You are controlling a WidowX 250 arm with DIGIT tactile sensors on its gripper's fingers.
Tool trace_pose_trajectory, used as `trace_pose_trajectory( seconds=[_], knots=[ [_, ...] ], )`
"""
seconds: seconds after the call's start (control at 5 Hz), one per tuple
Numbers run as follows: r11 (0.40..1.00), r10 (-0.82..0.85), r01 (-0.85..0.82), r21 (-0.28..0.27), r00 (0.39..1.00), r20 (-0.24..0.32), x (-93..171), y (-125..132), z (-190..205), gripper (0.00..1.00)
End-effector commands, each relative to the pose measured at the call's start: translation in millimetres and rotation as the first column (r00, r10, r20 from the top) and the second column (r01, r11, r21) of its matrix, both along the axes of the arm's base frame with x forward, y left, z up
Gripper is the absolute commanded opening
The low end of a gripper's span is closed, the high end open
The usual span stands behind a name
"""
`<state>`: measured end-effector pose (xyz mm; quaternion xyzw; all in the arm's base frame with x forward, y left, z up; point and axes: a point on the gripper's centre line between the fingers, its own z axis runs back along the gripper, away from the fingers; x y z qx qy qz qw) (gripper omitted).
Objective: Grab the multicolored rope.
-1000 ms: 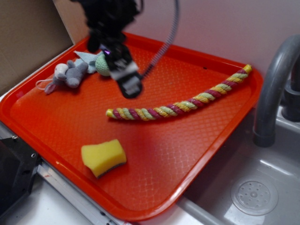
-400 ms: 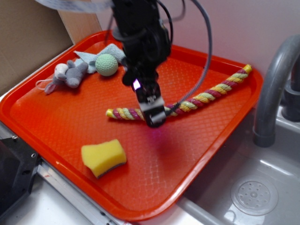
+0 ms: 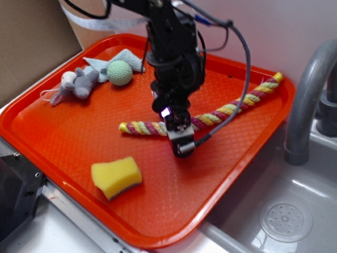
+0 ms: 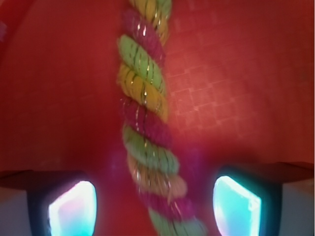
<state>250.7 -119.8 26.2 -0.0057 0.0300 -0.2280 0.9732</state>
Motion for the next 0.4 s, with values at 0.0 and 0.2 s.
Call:
trace_pose_trajectory(
  seconds=[0.0,0.2],
  knots=[
    [0.997,-0.045,0.044,0.057,0.999,0.019,8.2,-8.6,-3.1,0.39],
    [0.998,-0.044,0.043,0.051,0.999,0.03,5.8,-2.4,-0.2,0.0]
  ],
)
